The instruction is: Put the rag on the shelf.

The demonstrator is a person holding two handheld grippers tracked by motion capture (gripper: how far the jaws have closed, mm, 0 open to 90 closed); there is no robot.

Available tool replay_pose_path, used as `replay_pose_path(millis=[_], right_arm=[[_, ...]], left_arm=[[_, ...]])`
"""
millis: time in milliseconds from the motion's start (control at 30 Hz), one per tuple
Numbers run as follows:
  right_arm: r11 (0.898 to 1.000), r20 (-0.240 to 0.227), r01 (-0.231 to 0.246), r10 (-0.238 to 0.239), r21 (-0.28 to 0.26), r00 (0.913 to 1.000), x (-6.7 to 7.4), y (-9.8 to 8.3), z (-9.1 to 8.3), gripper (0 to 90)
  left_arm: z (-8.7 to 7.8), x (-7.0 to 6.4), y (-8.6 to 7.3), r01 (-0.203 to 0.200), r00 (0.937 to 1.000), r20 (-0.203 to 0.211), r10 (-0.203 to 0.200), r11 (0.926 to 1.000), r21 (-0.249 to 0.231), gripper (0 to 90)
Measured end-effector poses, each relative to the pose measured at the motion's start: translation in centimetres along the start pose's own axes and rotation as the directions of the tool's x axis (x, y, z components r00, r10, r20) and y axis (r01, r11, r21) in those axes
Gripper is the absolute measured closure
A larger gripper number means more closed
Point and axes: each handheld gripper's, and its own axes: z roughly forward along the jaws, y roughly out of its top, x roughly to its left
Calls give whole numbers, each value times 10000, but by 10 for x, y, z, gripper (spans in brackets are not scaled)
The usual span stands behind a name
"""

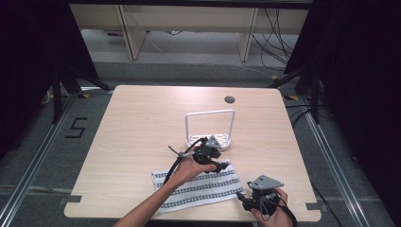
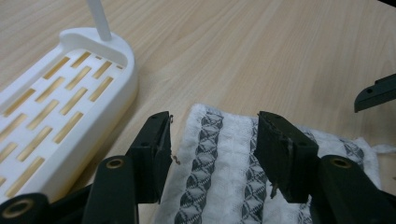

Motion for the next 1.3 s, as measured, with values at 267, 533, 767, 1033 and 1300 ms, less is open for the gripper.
replay_pose_path(millis=[267,533,767,1033,1300], right_arm=[[9996,11,185,-185,214,9998,0,1,5,464],[9992,-68,109,-106,390,9999,0,0,9,492],[9990,-210,-136,145,415,9997,-3,-1,9,593],[9996,-425,74,-63,258,9991,-15,3,14,821],[9995,-479,223,-233,-217,9986,-20,5,13,871]], left_arm=[[17,2,10,-237,9997,-5,237,9985,493,441],[33,1,14,-214,9997,-105,224,9959,875,443],[34,1,15,-635,9975,-226,664,9918,1110,567],[33,2,14,-669,9975,-143,689,9919,1081,761],[28,0,13,-805,9965,-162,821,9933,829,833]])
